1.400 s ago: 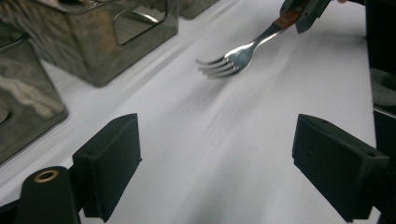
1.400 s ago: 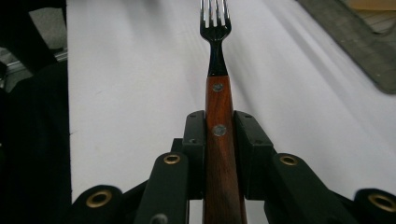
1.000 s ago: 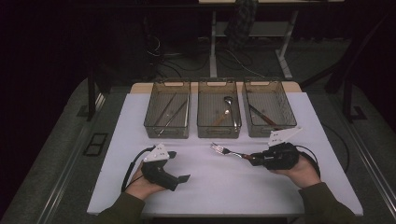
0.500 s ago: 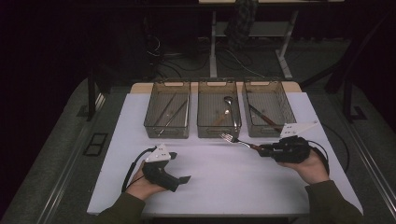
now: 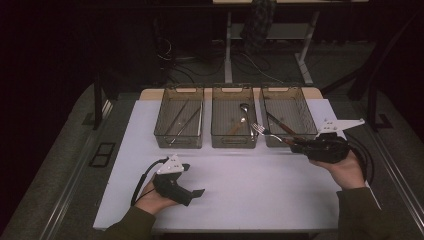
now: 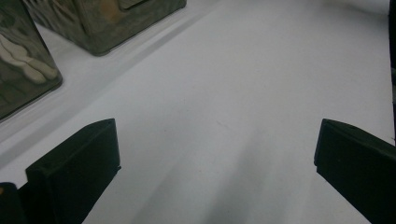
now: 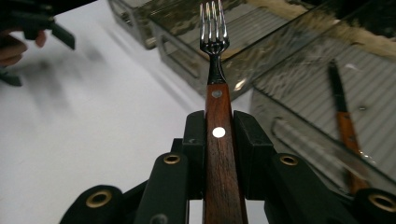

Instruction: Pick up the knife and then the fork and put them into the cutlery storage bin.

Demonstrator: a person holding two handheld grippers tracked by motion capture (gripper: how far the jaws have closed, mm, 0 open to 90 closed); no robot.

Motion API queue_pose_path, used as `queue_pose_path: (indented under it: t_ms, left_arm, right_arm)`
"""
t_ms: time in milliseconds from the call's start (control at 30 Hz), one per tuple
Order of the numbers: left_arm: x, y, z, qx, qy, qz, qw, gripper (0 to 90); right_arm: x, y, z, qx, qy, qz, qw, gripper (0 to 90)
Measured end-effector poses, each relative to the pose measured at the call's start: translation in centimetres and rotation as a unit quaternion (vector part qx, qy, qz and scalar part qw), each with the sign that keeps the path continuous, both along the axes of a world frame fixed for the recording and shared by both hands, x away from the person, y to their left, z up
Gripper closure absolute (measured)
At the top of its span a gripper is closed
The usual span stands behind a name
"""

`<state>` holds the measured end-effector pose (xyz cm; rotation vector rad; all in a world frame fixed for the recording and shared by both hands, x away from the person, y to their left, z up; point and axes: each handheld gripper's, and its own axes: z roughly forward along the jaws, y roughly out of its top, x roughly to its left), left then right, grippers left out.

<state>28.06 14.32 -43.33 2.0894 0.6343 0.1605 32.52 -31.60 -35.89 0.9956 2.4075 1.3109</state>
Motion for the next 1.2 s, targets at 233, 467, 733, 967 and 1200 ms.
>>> queue_pose_path:
  t_ms: [233,467,733,967,1200]
  left_arm:
    - [-0.1,-0.3,-0.1,0.006,0.002,-0.007,1.0000,0.0]
    - [-0.1,-0.3,-0.1,0.006,0.004,-0.008,0.9999,0.0]
    - [-0.1,-0.2,-0.1,0.002,0.004,-0.007,1.0000,0.0]
    - [-0.1,-0.3,-0.1,0.002,0.002,-0.008,1.0000,0.0]
    - [-0.2,-0.3,-0.1,0.004,0.000,-0.009,1.0000,0.0]
  right_arm:
    - [1.0,-0.9,0.3,0.000,-0.006,-0.038,0.9993,75.2]
    - [2.6,-1.6,0.2,-0.002,-0.003,-0.070,0.9975,75.2]
    - [4.7,-2.2,-0.2,-0.011,0.006,-0.116,0.9931,75.2]
    - [6.3,-2.7,0.0,-0.019,0.011,-0.149,0.9886,75.2]
    - [8.4,-2.5,0.2,-0.031,0.028,-0.171,0.9844,75.2]
